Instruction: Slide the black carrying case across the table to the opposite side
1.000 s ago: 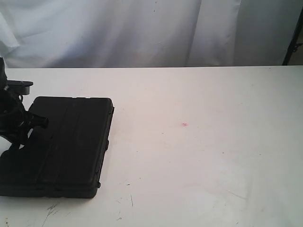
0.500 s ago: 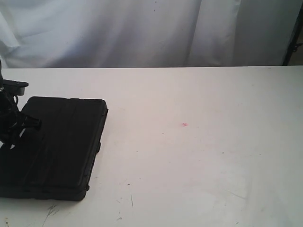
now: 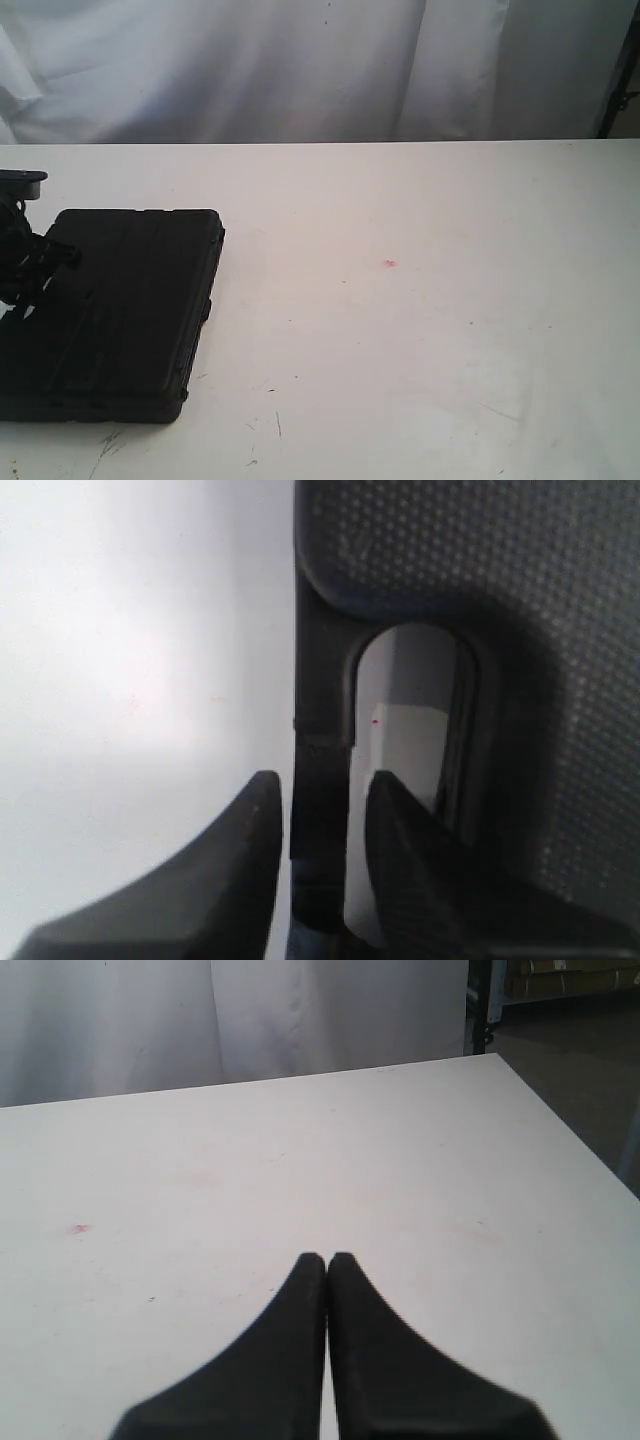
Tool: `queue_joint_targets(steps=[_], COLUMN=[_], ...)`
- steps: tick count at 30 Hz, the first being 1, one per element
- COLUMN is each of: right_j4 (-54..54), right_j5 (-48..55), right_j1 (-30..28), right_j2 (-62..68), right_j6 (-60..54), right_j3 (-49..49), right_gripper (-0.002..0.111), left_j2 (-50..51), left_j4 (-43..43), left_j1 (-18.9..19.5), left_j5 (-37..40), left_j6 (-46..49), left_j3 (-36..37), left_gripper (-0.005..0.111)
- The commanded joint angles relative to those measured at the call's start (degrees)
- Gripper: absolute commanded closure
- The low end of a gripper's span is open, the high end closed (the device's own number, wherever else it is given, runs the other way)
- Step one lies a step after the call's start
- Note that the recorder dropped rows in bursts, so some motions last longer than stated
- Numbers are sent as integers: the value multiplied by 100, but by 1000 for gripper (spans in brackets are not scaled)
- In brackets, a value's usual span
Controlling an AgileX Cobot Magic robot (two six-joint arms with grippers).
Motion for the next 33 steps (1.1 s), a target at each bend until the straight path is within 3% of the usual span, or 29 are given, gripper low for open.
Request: queue_joint_targets(steps=[1,7,11,14,21,26,29,33], right_j4=[34,34,34,34,34,34,34,34], right_j5=[-2,-2,-2,-2,-2,-2,-2,-2], right_j1=[-18,-18,-18,-18,-18,-18,-18,-18], right_j2=[-36,-36,-36,-36,-36,-36,-36,-36], right_j6=[39,39,39,39,39,39,39,39], right_j3=[22,22,22,22,22,22,22,22], right_gripper=[108,108,108,108,108,108,108,108], left_j2=[-118,-654,-1203,-1446,-2143,-3399,-4482,-6077], left_j4=[-50,204,80,-92,-1110,-1424,-1666,-1976], left_j1=[-5,-5,-5,-5,-41,-351,-579,-775], left_j5=[27,133,23,-2,-60,-1001,-1819,-2166], left_j6=[-43,-375,-436,-522,-85,74,74,74], left_j3=[-17,-267,-353,-353,-280,656,1624,2870], left_gripper=[54,52,75,103,107,107,107,107])
